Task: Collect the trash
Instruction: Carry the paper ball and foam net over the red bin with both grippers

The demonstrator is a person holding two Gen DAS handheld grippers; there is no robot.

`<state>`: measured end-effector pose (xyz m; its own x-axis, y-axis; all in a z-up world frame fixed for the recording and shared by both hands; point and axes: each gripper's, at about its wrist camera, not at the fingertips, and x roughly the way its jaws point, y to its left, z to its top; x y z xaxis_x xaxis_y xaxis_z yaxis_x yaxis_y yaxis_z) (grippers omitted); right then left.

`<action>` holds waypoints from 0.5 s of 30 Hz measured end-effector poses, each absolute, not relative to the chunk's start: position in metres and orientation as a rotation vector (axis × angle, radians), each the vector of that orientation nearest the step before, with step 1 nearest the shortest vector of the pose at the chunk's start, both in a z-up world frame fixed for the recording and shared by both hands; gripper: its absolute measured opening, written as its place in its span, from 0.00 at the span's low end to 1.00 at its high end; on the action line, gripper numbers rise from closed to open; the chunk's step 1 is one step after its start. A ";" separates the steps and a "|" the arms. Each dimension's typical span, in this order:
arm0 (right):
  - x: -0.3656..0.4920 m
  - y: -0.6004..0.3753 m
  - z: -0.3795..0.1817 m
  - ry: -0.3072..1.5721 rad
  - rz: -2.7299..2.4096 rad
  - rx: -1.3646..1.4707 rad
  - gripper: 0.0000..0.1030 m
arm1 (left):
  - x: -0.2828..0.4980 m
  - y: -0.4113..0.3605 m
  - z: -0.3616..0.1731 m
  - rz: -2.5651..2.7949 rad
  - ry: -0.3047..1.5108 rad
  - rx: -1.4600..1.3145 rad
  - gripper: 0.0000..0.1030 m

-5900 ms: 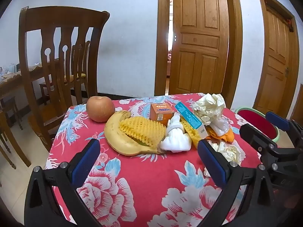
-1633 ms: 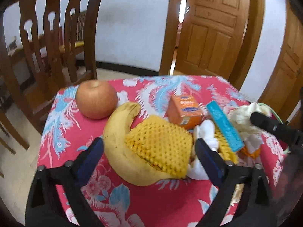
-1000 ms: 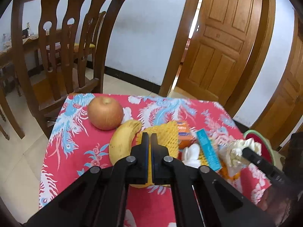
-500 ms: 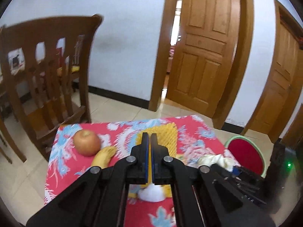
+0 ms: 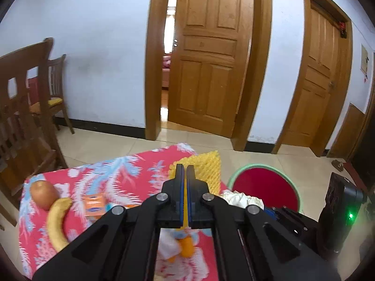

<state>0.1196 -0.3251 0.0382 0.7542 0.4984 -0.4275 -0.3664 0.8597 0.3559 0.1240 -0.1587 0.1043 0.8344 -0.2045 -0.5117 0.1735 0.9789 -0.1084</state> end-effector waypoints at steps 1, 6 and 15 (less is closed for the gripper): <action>0.119 -0.330 0.037 0.538 0.462 0.257 0.37 | 0.125 -0.166 0.102 -0.212 0.552 -0.054 0.01; 0.119 -0.356 0.035 0.536 0.382 0.220 0.37 | 0.132 -0.207 0.094 -0.279 0.572 -0.049 0.01; 0.127 -0.428 0.025 0.539 0.227 0.268 0.37 | 0.151 -0.270 0.074 -0.372 0.601 -0.094 0.01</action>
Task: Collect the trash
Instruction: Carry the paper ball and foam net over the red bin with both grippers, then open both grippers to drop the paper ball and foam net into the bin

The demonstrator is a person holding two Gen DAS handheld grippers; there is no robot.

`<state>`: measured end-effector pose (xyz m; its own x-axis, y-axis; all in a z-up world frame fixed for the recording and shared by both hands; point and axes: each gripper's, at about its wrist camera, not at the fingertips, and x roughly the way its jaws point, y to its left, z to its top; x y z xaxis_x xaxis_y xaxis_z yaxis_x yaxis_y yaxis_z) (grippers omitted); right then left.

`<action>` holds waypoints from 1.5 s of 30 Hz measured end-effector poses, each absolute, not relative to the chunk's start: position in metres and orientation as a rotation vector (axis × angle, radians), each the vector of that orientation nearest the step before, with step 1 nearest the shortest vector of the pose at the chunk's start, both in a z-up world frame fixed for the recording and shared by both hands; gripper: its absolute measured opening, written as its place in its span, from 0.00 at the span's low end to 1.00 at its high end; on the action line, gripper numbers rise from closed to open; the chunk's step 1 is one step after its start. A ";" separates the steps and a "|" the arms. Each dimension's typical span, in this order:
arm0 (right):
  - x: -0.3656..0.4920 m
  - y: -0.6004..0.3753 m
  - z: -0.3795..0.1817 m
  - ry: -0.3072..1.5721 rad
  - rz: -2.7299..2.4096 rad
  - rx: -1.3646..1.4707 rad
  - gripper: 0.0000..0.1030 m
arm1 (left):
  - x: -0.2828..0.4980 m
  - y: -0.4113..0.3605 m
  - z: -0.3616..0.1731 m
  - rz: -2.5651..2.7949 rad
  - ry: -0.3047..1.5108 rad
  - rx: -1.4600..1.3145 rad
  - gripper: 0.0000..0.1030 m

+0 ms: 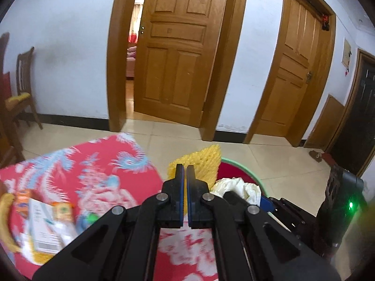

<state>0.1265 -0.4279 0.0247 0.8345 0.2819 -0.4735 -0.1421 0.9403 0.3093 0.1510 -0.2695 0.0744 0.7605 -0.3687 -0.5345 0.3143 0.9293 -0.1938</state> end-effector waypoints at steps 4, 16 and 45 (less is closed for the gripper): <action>0.126 -0.462 0.016 0.556 0.161 0.323 0.37 | 0.159 -0.298 0.057 -0.413 0.633 -0.115 0.01; 0.129 -0.480 -0.001 0.666 0.010 0.292 0.39 | 0.167 -0.324 0.002 -0.504 0.683 -0.223 0.01; 0.144 -0.474 -0.005 0.723 -0.030 0.248 0.50 | 0.161 -0.328 -0.007 -0.479 0.686 -0.227 0.19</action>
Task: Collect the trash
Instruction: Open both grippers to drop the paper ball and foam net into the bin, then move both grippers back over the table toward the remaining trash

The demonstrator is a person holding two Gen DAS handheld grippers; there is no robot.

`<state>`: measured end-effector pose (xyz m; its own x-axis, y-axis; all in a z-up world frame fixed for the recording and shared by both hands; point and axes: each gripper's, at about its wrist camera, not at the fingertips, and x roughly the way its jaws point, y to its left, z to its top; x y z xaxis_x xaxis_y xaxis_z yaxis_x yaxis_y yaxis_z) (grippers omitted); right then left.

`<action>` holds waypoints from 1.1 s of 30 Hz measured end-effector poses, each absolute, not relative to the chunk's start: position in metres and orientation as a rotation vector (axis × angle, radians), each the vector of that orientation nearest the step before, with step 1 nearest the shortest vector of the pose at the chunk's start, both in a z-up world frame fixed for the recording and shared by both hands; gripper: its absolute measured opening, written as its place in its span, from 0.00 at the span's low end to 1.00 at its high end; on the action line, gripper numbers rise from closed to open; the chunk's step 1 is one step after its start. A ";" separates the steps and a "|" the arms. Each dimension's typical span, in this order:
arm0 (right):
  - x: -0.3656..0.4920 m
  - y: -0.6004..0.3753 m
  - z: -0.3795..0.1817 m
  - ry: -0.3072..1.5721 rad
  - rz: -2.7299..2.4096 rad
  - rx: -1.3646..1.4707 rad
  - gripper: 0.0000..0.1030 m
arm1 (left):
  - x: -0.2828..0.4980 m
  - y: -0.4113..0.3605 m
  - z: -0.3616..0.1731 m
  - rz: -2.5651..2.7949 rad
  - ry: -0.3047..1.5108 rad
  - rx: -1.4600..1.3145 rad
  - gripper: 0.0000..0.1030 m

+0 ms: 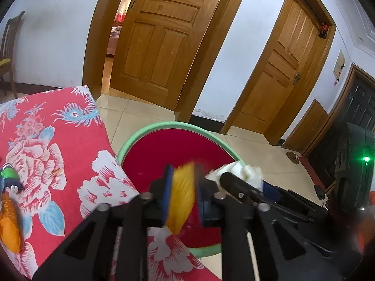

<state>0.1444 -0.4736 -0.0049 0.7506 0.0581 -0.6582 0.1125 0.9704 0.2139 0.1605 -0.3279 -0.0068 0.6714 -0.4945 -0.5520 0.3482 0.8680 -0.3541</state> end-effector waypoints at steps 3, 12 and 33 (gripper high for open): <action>0.147 -0.476 -0.008 0.743 -0.046 0.264 0.59 | 0.162 -0.325 -0.009 -0.479 0.694 -0.240 0.29; 0.146 -0.480 -0.009 0.739 -0.050 0.291 0.61 | 0.160 -0.322 -0.009 -0.470 0.694 -0.246 0.33; 0.138 -0.481 0.009 0.650 -0.029 0.317 0.69 | 0.169 -0.292 0.008 -0.378 0.690 -0.284 0.90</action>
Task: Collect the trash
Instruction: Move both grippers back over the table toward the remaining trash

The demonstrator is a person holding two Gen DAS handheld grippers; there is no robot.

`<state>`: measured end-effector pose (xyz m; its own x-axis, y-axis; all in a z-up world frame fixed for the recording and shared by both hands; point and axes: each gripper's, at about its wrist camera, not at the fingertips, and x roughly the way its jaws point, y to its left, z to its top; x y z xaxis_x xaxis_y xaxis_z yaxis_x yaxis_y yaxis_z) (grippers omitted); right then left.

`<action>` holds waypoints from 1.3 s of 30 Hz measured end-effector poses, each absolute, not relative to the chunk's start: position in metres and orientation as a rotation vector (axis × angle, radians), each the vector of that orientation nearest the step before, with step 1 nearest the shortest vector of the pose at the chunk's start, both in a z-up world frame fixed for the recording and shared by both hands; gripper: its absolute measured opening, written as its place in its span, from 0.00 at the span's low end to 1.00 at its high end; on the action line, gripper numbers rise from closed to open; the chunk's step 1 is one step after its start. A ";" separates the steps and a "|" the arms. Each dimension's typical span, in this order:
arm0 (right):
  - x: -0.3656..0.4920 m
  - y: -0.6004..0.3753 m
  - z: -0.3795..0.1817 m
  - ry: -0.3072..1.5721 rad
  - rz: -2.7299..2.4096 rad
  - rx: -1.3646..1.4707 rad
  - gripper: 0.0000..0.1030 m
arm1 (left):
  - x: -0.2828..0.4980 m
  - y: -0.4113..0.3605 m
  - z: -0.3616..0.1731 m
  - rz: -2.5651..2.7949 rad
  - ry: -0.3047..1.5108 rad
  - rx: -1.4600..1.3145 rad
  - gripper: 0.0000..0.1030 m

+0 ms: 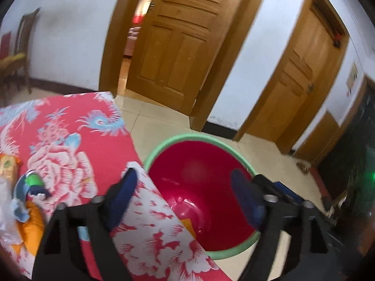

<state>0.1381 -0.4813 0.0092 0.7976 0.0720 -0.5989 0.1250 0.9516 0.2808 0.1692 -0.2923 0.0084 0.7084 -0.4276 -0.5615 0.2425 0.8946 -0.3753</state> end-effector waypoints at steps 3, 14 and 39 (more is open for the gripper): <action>0.134 -0.477 0.019 0.592 -0.026 0.331 0.75 | 0.168 -0.277 0.017 -0.340 0.670 -0.279 0.93; 0.133 -0.417 0.044 0.574 0.014 0.253 0.76 | 0.149 -0.222 0.040 -0.266 0.626 -0.223 0.93; 0.156 -0.292 0.045 0.642 0.193 0.191 0.76 | 0.136 -0.097 0.044 -0.099 0.652 -0.178 0.93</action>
<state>0.1557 -0.2923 0.0451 0.7840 0.2372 -0.5736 -0.1192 0.9644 0.2359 0.1365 -0.0974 0.0438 0.7909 -0.1478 -0.5938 0.0359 0.9799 -0.1960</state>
